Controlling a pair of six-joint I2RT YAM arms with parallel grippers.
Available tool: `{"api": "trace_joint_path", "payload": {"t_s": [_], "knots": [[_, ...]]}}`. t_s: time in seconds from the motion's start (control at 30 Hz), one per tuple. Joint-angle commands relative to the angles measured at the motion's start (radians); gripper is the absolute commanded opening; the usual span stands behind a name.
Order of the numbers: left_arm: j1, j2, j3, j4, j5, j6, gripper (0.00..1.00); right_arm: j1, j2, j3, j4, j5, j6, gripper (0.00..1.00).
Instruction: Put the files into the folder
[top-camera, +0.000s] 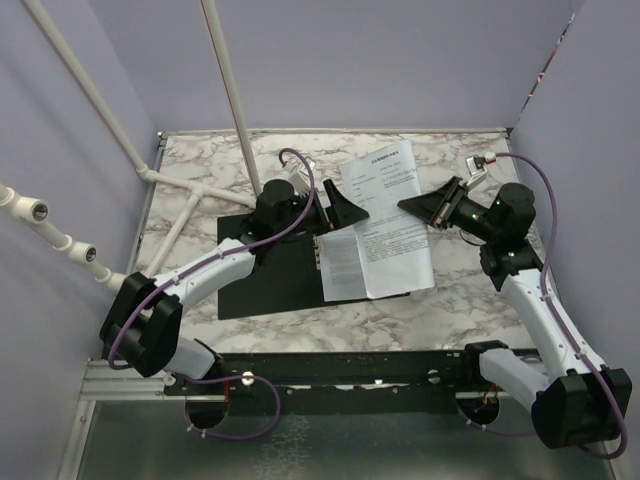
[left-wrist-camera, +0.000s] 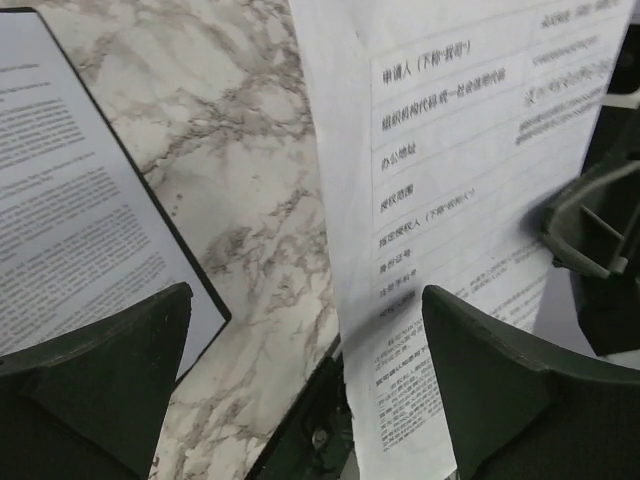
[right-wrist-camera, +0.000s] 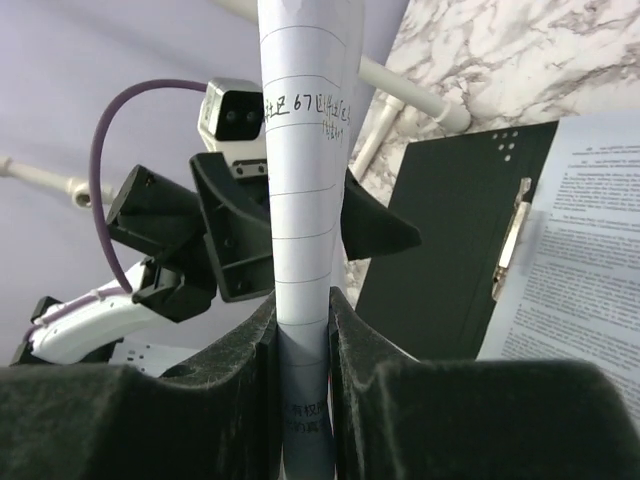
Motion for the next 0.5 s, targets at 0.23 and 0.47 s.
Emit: {"api": "trace_joint_path", "payload": {"t_s": [0.23, 0.47], "knots": [[0.003, -0.186, -0.126, 0.249, 0.151, -0.144, 0.99, 0.117, 0.051, 0.035, 0.169, 0.056, 0.111, 0.24], [0.003, -0.217, -0.209, 0.351, 0.198, -0.224, 0.94, 0.157, 0.057, 0.044, 0.214, 0.073, 0.141, 0.24]]}}
